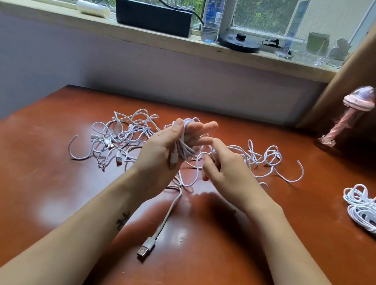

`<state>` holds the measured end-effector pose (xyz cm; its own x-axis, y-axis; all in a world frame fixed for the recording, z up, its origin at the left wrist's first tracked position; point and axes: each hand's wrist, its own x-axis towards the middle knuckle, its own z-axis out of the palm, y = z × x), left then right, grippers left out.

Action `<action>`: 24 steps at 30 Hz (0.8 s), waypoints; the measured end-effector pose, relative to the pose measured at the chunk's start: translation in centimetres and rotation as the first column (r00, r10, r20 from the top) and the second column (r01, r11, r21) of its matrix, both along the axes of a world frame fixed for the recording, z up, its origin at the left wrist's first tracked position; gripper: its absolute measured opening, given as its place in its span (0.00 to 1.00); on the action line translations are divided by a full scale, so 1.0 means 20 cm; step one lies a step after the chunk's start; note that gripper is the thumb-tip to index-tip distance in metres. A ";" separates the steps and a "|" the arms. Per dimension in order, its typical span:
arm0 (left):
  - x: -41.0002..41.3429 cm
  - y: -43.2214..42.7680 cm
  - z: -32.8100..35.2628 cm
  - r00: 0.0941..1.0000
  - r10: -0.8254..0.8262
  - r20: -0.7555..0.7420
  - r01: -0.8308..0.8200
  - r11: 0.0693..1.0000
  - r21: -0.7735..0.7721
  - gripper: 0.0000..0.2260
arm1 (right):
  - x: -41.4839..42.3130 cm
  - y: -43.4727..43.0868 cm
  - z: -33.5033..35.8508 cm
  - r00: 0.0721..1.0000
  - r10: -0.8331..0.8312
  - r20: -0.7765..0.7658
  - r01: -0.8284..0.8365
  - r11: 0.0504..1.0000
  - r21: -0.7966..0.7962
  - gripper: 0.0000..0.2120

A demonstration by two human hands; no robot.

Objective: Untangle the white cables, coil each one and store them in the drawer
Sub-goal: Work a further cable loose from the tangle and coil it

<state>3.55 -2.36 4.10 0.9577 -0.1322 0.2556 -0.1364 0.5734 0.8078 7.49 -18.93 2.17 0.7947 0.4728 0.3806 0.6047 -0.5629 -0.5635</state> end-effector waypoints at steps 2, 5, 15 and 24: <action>0.01 0.00 -0.01 0.999 0.041 0.026 -0.041 0.999 0.004 0.19 | -0.02 0.02 0.01 0.999 0.026 -0.037 -0.025 0.999 0.022 0.15; 0.02 0.00 -0.03 0.996 0.065 0.062 -0.064 0.998 -0.017 0.15 | -0.04 0.04 0.00 0.997 0.049 -0.066 -0.047 0.998 0.040 0.22; 0.08 0.02 -0.07 0.970 0.225 0.094 -0.230 0.972 0.047 0.13 | -0.06 0.06 0.01 0.999 0.051 0.003 -0.051 0.999 0.019 0.07; 0.07 0.04 -0.09 0.820 0.407 0.402 -0.557 0.729 0.398 0.16 | -0.06 0.06 0.02 1.000 0.014 0.009 -0.015 0.999 0.049 0.12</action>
